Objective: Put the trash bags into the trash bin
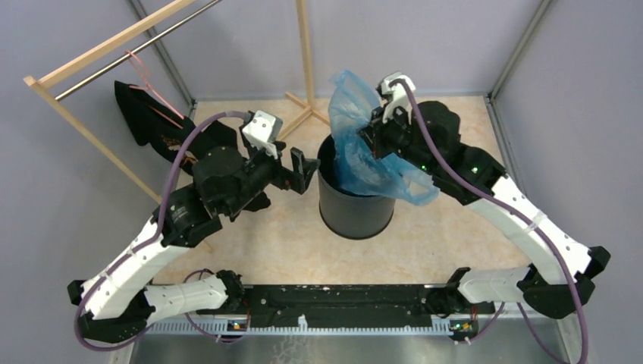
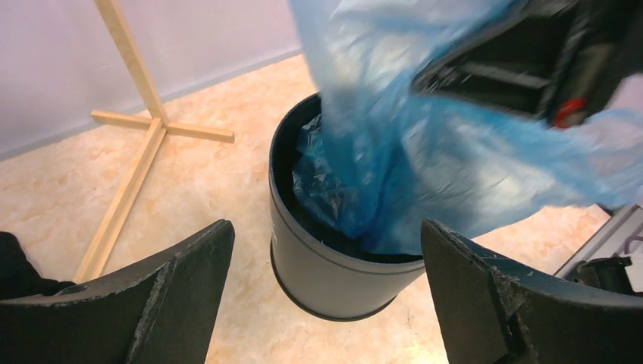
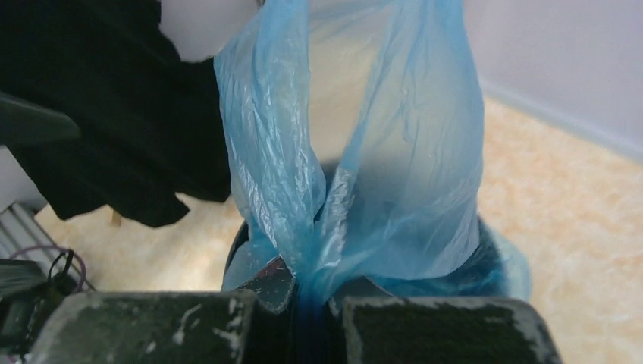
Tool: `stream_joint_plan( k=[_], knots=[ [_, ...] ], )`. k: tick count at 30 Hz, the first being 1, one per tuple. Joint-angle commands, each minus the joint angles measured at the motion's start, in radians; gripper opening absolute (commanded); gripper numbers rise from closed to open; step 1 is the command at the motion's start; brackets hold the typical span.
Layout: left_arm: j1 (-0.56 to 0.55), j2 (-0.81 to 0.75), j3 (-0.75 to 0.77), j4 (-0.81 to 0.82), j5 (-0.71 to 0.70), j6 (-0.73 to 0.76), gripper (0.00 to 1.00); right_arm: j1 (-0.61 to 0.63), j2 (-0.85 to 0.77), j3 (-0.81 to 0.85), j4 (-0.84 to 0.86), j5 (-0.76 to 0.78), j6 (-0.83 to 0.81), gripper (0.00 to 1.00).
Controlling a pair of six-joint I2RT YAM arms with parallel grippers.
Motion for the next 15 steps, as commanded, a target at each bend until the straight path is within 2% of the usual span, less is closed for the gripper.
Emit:
stream_joint_plan(
  k=[1,7,9,15],
  knots=[
    [0.001,0.000,0.001,0.028,0.067,0.040,0.99,-0.019,0.015,-0.101,0.051,-0.070,0.122,0.00],
    [0.001,0.062,-0.042,0.148,0.197,-0.037,0.95,-0.044,0.043,-0.104,0.112,-0.164,0.203,0.00],
    [0.001,0.091,-0.061,0.188,0.219,-0.063,0.91,-0.089,0.037,-0.103,0.120,-0.227,0.254,0.00],
    [0.001,0.196,-0.089,0.253,0.195,-0.087,0.76,-0.264,-0.016,-0.221,0.323,-0.475,0.480,0.00]
  ],
)
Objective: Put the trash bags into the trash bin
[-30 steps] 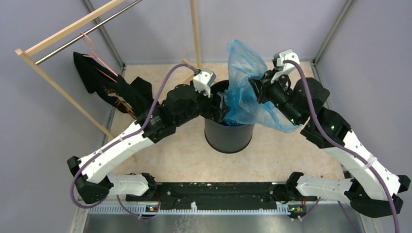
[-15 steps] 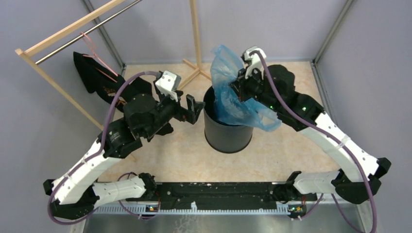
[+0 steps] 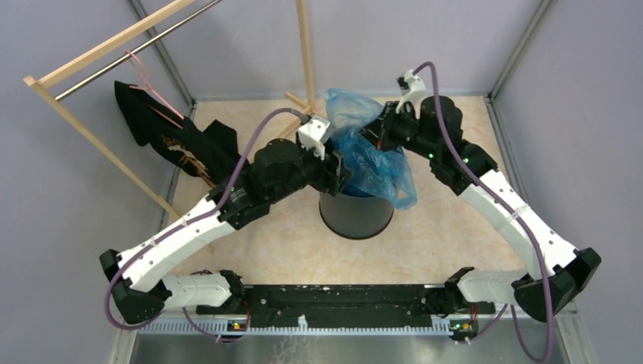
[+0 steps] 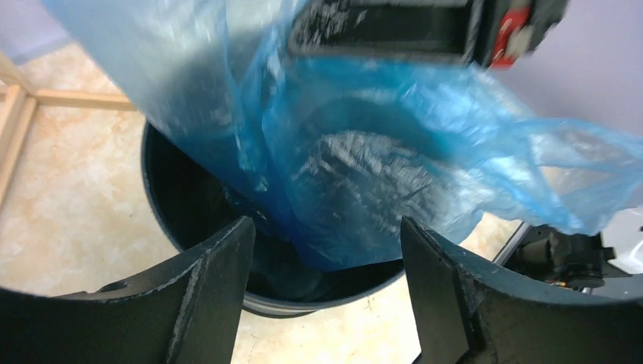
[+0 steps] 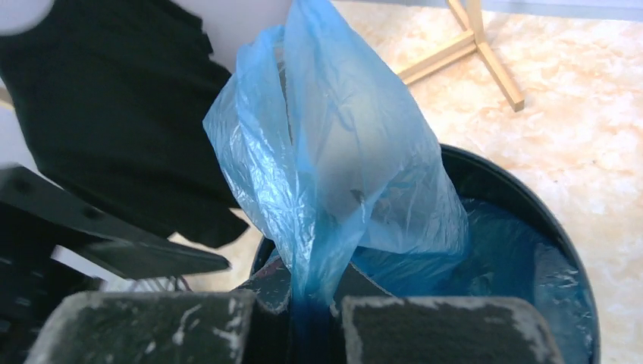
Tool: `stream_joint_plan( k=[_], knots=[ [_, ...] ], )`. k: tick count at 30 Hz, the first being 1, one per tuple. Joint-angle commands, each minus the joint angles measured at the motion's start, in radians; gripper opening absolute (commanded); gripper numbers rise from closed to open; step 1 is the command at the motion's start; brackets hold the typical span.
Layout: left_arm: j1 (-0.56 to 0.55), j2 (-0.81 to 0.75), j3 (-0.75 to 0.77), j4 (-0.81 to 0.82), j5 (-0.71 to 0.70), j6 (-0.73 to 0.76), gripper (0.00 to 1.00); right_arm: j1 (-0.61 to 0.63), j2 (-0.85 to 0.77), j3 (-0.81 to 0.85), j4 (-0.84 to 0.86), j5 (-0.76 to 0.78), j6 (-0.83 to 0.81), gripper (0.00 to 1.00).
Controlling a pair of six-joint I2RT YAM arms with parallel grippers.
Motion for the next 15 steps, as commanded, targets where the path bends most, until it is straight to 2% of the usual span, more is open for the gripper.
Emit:
stream_joint_plan(
  k=[1,3,7,9,13,14,15],
  knots=[
    [0.001,0.057,-0.006,0.116,-0.010,-0.028,0.75,-0.091,-0.050,-0.059,0.192,-0.213,0.202,0.00],
    [0.011,0.095,0.016,0.113,-0.026,-0.031,0.70,-0.096,-0.039,-0.076,0.230,-0.270,0.236,0.00],
    [0.051,0.191,0.103,0.061,0.004,-0.045,0.53,-0.096,-0.012,-0.109,0.307,-0.381,0.290,0.00],
    [0.061,0.213,0.111,0.063,0.039,-0.043,0.44,-0.096,-0.013,-0.117,0.314,-0.387,0.295,0.00],
    [0.066,0.194,0.065,0.101,0.069,-0.052,0.07,-0.096,-0.027,-0.103,0.269,-0.359,0.239,0.02],
    [0.066,0.176,0.043,0.117,0.064,-0.054,0.01,-0.096,-0.035,-0.096,0.236,-0.332,0.206,0.06],
    [0.067,0.157,0.014,0.136,0.052,-0.057,0.00,-0.096,-0.043,-0.079,0.194,-0.301,0.174,0.12]
  ],
)
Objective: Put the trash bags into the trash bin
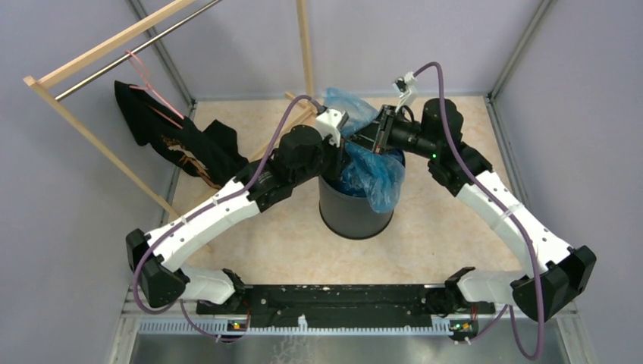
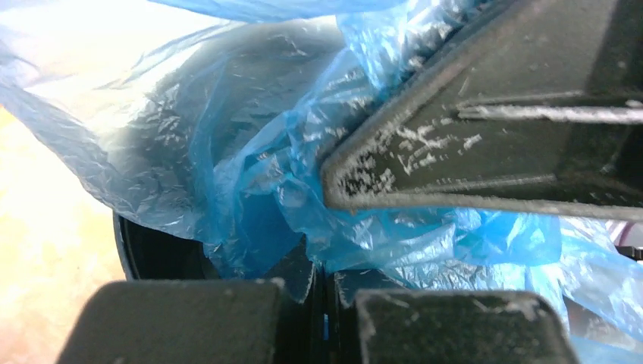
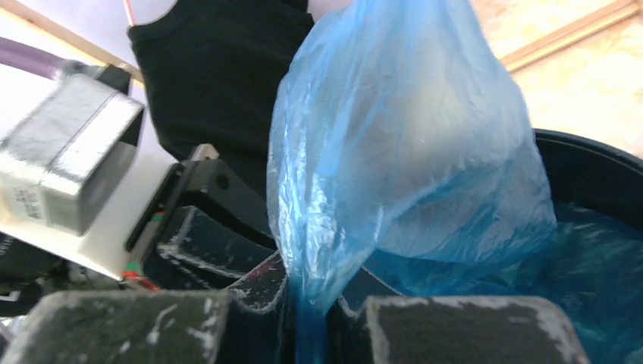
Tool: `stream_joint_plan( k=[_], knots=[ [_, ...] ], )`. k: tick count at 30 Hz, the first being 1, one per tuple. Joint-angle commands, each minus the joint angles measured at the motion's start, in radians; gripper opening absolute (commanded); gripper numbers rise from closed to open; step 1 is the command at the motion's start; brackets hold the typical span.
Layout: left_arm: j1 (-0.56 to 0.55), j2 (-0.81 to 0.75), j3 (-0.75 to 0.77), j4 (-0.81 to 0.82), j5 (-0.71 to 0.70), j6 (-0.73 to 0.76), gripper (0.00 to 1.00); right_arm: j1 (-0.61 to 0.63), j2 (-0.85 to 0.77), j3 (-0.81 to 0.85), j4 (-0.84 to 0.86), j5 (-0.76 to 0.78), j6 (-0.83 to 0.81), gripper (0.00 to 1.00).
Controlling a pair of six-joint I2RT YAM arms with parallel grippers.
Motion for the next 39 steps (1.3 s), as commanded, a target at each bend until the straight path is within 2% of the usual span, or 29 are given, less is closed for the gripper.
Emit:
stream_joint_plan(
  k=[1,4,6,8,10,12,17,20,22,25,27,30,34,35,36,38,39],
  knots=[
    [0.002,-0.085,-0.087,0.108,0.004,-0.012,0.00,0.001,-0.041,0.051,-0.082,0.065,-0.110,0.19],
    [0.006,-0.156,-0.174,0.163,-0.003,-0.030,0.00,0.000,-0.077,0.076,-0.170,0.116,-0.199,0.52],
    [0.006,-0.201,-0.230,0.206,0.013,-0.043,0.00,0.001,-0.098,0.093,-0.235,0.122,-0.257,0.70],
    [0.006,-0.243,-0.286,0.256,0.024,-0.066,0.00,0.001,-0.123,0.111,-0.308,0.146,-0.311,0.83],
    [0.008,-0.283,-0.339,0.304,0.032,-0.083,0.00,0.001,-0.147,0.124,-0.358,0.177,-0.345,0.87],
    [0.008,-0.319,-0.383,0.350,0.033,-0.092,0.00,0.000,-0.168,0.120,-0.365,0.162,-0.347,0.84],
    [0.008,-0.356,-0.432,0.398,0.018,-0.104,0.00,0.001,-0.177,0.051,-0.213,-0.056,-0.271,0.62],
    [0.008,-0.348,-0.421,0.379,0.017,-0.108,0.00,0.001,-0.144,0.059,-0.191,-0.077,-0.241,0.45],
    [0.008,-0.351,-0.421,0.372,0.019,-0.110,0.00,0.001,-0.127,0.054,-0.170,-0.090,-0.221,0.43],
    [0.008,-0.355,-0.424,0.367,0.019,-0.106,0.00,0.001,-0.106,0.018,-0.104,-0.125,-0.187,0.50],
    [0.008,-0.358,-0.424,0.366,0.018,-0.104,0.00,0.001,-0.090,0.018,-0.115,-0.105,-0.190,0.50],
    [0.008,-0.362,-0.425,0.366,0.023,-0.105,0.00,0.002,-0.082,0.018,-0.117,-0.068,-0.184,0.41],
    [0.008,-0.369,-0.430,0.366,0.029,-0.107,0.00,0.001,-0.086,-0.011,-0.060,-0.035,-0.140,0.37],
    [0.008,-0.373,-0.432,0.366,0.029,-0.106,0.00,0.002,-0.083,-0.024,-0.037,-0.037,-0.122,0.34],
    [0.007,-0.374,-0.433,0.366,0.028,-0.105,0.00,0.001,-0.078,-0.039,-0.010,-0.045,-0.104,0.26],
    [0.008,-0.379,-0.432,0.342,0.019,-0.102,0.00,0.000,-0.072,-0.046,0.014,-0.063,-0.085,0.01],
    [0.008,-0.382,-0.428,0.321,0.011,-0.100,0.00,0.001,-0.075,-0.039,0.003,-0.052,-0.088,0.00]
  ],
)
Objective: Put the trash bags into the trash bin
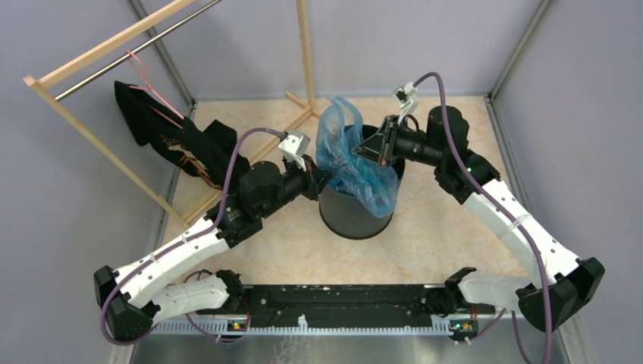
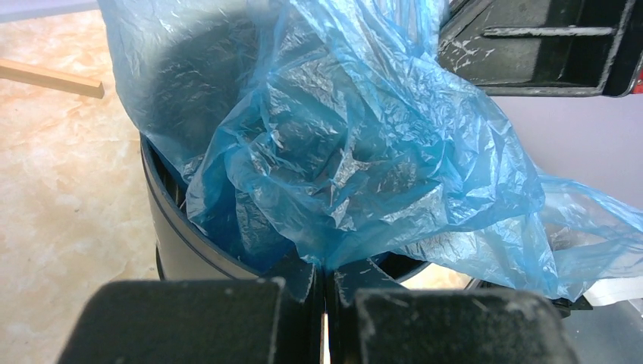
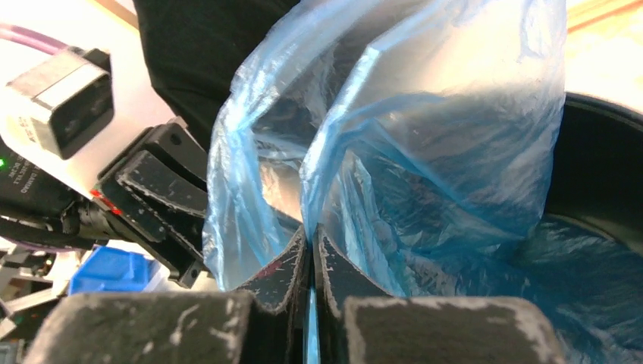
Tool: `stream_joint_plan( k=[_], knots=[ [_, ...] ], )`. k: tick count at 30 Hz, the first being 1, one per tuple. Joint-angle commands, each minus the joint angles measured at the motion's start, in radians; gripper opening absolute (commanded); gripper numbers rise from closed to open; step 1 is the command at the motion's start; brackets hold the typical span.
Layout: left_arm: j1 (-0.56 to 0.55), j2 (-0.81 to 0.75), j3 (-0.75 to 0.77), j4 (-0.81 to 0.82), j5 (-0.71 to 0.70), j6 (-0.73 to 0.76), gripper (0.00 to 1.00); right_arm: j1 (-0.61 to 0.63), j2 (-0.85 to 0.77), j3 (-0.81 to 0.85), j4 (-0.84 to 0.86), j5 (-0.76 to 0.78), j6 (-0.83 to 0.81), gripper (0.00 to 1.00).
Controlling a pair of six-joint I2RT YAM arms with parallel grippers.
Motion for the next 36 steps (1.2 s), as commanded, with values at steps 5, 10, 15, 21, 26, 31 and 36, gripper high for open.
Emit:
stream_joint_plan(
  k=[5,10,15,21,26,31,36],
  knots=[
    [0.003,-0.008,0.078,-0.200,-0.112,-0.032,0.17,0.002,-0.079,0.014,0.085,0.116,0.012,0.00],
    [0.003,-0.014,0.223,-0.374,-0.048,-0.006,0.62,0.002,-0.080,0.010,0.048,0.167,-0.021,0.00],
    [0.003,-0.114,0.320,-0.475,-0.075,-0.004,0.82,0.002,-0.096,-0.023,0.093,0.134,-0.017,0.00],
    [0.003,0.034,0.565,-0.528,-0.033,0.009,0.82,0.001,-0.105,-0.015,0.087,0.135,-0.045,0.00],
    [0.002,0.237,0.783,-0.546,-0.032,0.027,0.75,0.002,-0.103,-0.002,0.090,0.120,-0.057,0.00],
    [-0.018,0.385,0.983,-0.630,-0.181,0.065,0.68,0.002,-0.112,0.012,0.054,0.143,-0.077,0.00],
    [-0.077,0.434,1.000,-0.654,-0.370,0.097,0.79,0.001,-0.128,0.009,0.037,0.169,-0.091,0.00]
  ],
)
